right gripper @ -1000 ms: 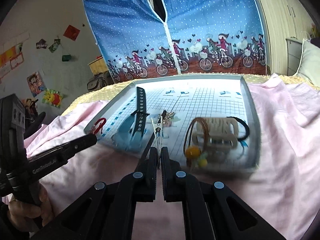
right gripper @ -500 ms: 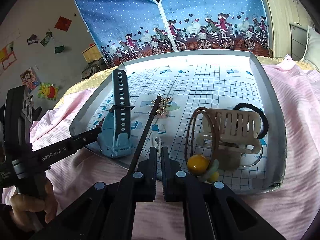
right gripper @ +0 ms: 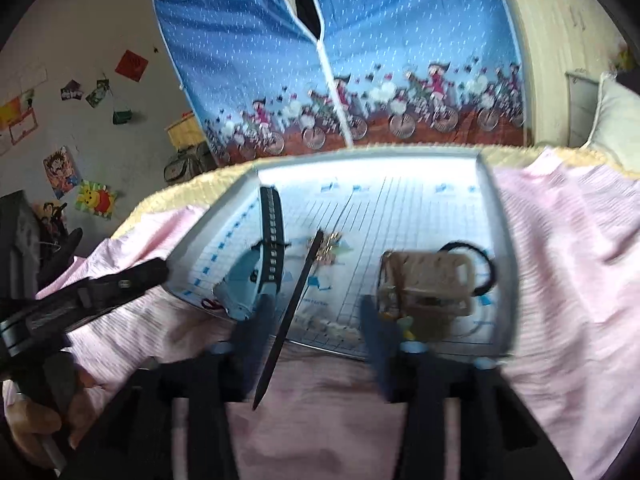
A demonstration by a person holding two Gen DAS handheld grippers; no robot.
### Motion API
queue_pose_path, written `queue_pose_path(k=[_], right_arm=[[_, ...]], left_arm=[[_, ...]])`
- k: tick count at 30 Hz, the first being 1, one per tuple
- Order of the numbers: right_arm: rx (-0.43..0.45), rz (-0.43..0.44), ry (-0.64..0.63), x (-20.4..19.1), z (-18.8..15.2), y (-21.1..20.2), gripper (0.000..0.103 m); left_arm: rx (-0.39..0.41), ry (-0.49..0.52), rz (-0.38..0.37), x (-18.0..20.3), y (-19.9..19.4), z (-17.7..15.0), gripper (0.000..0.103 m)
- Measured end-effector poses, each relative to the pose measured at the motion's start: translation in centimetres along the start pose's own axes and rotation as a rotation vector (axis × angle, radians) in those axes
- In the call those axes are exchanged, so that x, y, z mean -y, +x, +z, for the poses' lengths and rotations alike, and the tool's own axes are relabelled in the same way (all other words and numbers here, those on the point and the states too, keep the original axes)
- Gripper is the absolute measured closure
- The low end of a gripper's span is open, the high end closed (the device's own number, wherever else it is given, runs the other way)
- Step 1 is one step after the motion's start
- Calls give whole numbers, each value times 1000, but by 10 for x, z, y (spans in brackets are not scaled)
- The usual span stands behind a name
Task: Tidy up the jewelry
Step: 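Open and withdraw both tools from the tray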
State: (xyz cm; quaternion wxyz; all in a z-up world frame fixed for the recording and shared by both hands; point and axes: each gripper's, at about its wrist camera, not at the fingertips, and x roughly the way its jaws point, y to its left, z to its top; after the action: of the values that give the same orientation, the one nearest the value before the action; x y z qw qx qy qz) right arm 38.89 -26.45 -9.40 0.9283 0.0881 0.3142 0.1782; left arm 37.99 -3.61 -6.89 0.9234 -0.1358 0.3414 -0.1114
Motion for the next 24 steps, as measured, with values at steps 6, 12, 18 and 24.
queue_pose_path(k=[6, 12, 18, 24], right_arm=[[116, -66, 11, -1, 5, -50, 17], [231, -113, 13, -9, 7, -101, 0], [309, -149, -77, -35, -7, -146, 0], [391, -147, -89, -56, -38, -192, 0]], left_arm=[[57, 37, 35, 18, -56, 4, 20], [127, 201, 254, 50, -104, -7, 20], [198, 143, 209, 49, -152, -27, 20], [247, 194, 210, 59, -188, -39, 19]])
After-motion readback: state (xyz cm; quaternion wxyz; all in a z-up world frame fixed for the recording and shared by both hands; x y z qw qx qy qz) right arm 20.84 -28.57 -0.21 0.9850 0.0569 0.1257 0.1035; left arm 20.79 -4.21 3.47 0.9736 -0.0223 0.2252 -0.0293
